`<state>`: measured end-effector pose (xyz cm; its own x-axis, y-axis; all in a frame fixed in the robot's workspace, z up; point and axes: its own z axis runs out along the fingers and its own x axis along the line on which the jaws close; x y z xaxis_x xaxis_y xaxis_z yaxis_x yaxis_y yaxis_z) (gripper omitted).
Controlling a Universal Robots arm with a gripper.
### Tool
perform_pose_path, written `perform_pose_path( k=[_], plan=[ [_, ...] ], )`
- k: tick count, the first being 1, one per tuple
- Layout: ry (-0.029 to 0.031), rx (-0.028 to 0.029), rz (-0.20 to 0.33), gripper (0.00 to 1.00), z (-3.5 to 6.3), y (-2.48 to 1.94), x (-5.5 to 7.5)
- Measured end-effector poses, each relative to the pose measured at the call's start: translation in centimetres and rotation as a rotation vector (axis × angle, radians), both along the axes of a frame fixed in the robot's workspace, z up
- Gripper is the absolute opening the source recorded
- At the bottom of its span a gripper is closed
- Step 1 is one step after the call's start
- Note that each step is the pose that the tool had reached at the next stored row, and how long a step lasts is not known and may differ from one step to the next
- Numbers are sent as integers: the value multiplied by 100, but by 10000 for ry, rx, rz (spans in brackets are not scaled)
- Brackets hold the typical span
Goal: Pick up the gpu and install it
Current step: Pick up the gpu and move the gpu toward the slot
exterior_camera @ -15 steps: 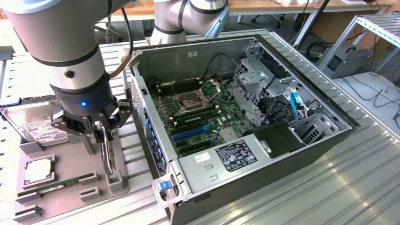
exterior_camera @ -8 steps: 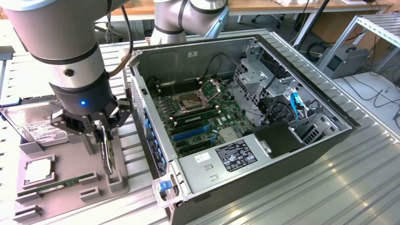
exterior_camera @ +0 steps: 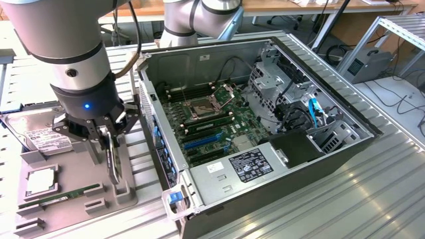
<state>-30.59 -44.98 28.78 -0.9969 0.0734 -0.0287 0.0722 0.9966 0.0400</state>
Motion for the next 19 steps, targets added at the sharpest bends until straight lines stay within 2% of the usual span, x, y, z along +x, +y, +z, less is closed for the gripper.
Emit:
perform_pose_path(
  k=[4, 9, 19],
  plan=[
    [0, 0, -1, 27, 96, 0, 0],
    [0, 0, 0, 27, 278, 0, 0],
    [-1, 1, 0, 27, 344, 0, 0]
  ],
)
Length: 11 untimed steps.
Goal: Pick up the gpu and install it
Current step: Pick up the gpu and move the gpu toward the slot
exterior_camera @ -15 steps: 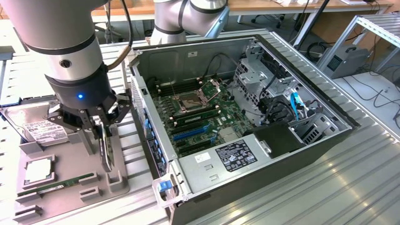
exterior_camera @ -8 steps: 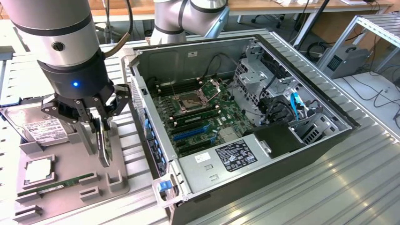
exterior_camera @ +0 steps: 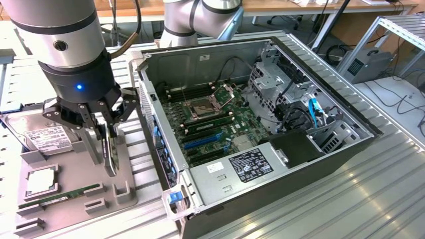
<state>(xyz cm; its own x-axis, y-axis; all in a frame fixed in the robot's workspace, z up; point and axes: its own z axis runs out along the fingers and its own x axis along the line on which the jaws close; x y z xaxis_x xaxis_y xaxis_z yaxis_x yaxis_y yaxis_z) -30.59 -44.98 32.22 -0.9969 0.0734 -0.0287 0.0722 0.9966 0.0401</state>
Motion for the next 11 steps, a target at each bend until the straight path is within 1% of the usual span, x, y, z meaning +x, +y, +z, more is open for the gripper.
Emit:
perform_pose_path(
  k=[11],
  plan=[
    [1, -1, 0, 27, 55, 0, 0]
  ],
)
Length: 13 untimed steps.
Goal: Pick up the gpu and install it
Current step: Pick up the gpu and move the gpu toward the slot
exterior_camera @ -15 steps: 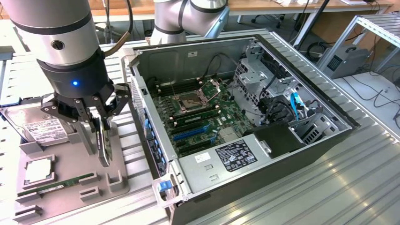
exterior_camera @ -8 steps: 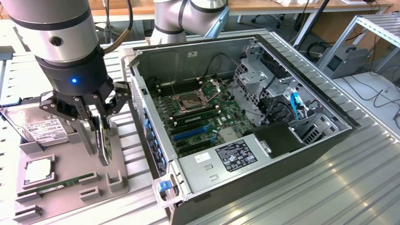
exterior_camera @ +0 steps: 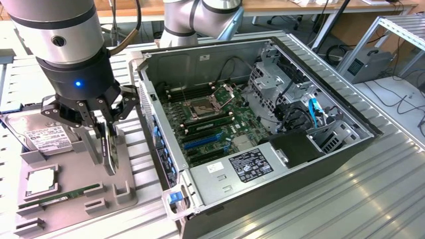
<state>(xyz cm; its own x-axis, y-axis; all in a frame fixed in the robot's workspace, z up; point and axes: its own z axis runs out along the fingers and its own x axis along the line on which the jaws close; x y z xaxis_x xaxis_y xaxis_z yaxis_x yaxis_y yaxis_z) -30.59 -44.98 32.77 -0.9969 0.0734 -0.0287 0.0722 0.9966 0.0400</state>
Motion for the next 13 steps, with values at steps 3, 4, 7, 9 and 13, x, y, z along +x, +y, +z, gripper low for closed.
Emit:
perform_pose_path(
  k=[3, 4, 7, 9, 13],
  plan=[
    [0, 0, 0, 27, 12, 0, 0],
    [0, 0, 0, 27, 16, 0, 0],
    [0, 0, 1, 27, 27, 0, 0],
    [0, 1, 0, 27, 35, 0, 0],
    [0, 0, 0, 27, 50, 0, 0]
  ],
)
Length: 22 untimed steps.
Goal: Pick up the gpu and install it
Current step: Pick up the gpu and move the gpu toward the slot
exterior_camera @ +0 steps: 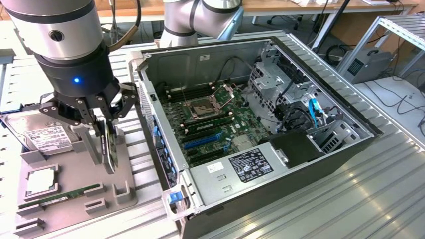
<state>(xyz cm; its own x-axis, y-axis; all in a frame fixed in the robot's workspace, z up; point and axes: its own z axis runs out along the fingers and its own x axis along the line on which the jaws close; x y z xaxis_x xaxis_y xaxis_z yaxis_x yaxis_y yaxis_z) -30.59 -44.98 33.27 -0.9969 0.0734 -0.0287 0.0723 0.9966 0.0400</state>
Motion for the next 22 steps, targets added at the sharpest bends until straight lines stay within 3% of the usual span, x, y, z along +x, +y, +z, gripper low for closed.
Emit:
perform_pose_path(
  k=[22],
  plan=[
    [1, 0, 0, 27, 84, 0, 0]
  ],
)
